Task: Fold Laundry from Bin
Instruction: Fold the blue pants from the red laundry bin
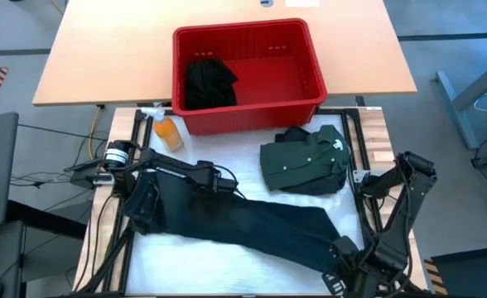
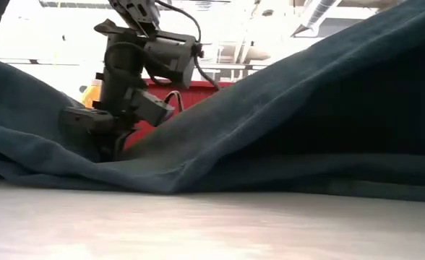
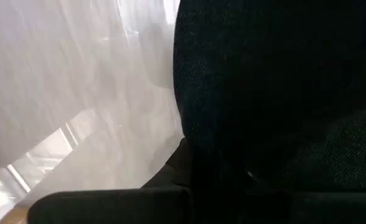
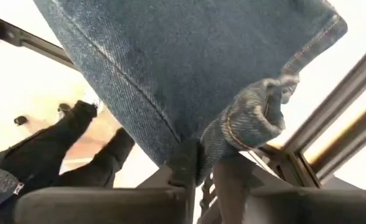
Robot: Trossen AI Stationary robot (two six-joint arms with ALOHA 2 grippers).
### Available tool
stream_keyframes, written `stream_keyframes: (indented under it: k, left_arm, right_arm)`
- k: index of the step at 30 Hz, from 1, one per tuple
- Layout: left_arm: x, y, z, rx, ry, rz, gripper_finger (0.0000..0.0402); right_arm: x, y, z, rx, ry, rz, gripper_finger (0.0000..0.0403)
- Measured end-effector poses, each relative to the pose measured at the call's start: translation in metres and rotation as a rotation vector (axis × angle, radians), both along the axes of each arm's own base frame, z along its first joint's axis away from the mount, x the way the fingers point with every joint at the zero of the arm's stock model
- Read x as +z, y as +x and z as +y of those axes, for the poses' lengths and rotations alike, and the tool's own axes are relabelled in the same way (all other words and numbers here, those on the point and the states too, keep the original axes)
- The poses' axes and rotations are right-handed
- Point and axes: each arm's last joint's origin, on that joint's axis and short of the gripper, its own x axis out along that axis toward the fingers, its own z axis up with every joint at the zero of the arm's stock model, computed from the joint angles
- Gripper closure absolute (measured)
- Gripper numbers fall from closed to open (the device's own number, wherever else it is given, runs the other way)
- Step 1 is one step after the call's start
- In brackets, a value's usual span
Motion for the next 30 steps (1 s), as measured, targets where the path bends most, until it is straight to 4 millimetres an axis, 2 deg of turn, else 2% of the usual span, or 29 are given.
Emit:
stream_keyframes:
  k: [5, 11, 15, 19, 22, 25, 30]
  left_arm:
    - [-0.009, -0.017, -0.017, -0.059, 0.005, 0.083, 0.0392]
    - [-0.015, -0.033, -0.039, -0.133, 0.02, 0.163, 0.0392]
    - [-0.016, -0.04, -0.048, -0.137, 0.01, 0.207, 0.0392]
    - [-0.016, -0.043, -0.052, -0.137, 0.002, 0.231, 0.0391]
    - [-0.016, -0.043, -0.053, -0.128, 0.002, 0.228, 0.0391]
    - [-0.016, -0.042, -0.053, -0.125, 0.004, 0.22, 0.039]
    - [-0.016, -0.041, -0.053, -0.109, 0.023, 0.197, 0.039]
  right_arm:
    - [0.015, -0.007, -0.004, -0.017, -0.117, -0.113, 0.0308]
    - [0.024, -0.01, -0.025, -0.017, -0.288, -0.051, 0.0305]
    - [0.033, -0.002, -0.03, 0.05, -0.256, -0.037, 0.0304]
    - [0.039, -0.003, -0.031, 0.108, -0.223, 0.005, 0.0304]
    - [0.04, -0.006, -0.031, 0.117, -0.245, -0.036, 0.0304]
    - [0.029, -0.001, -0.037, 0.102, -0.387, -0.15, 0.0298]
    - [-0.02, 0.011, -0.069, 0.035, -0.57, -0.054, 0.0268]
